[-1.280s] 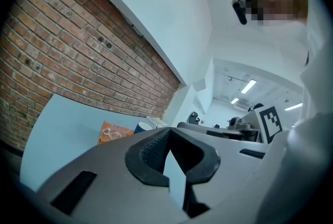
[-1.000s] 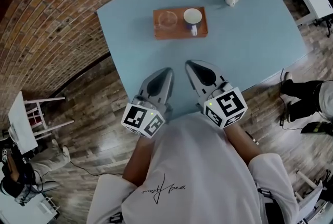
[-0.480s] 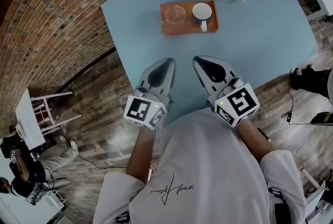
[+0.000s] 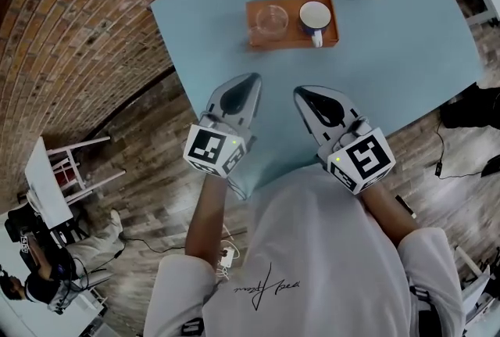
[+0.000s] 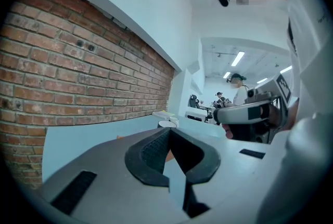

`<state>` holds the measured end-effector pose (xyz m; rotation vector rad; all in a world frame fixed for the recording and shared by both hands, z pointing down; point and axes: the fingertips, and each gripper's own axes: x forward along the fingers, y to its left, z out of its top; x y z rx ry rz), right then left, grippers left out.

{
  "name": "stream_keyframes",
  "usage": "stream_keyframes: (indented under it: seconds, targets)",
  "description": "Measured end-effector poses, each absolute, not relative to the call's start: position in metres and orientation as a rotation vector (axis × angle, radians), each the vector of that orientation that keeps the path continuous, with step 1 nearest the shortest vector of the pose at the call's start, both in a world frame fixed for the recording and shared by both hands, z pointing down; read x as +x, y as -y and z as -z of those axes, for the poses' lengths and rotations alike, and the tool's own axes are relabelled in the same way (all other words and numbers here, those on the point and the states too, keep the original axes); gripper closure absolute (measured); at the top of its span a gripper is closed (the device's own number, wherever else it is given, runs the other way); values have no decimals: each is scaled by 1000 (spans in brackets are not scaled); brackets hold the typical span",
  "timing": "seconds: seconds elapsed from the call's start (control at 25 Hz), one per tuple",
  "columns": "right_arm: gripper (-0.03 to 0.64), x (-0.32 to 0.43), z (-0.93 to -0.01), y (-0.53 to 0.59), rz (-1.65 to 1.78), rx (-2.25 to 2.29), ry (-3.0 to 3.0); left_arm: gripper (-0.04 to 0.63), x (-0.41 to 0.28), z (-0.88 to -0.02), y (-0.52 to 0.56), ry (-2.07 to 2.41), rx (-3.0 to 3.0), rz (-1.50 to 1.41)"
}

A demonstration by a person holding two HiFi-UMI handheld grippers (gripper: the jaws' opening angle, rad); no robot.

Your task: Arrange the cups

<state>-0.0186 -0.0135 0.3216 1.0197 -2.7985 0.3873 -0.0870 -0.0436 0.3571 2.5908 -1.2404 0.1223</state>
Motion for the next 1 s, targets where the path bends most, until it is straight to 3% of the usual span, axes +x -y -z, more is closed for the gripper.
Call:
stream_keyframes:
  seconds: [1.0]
  targets:
    - [595,-21,-353,37,-489,1040,2693,588,-107,-416,122,1032,2695,-225]
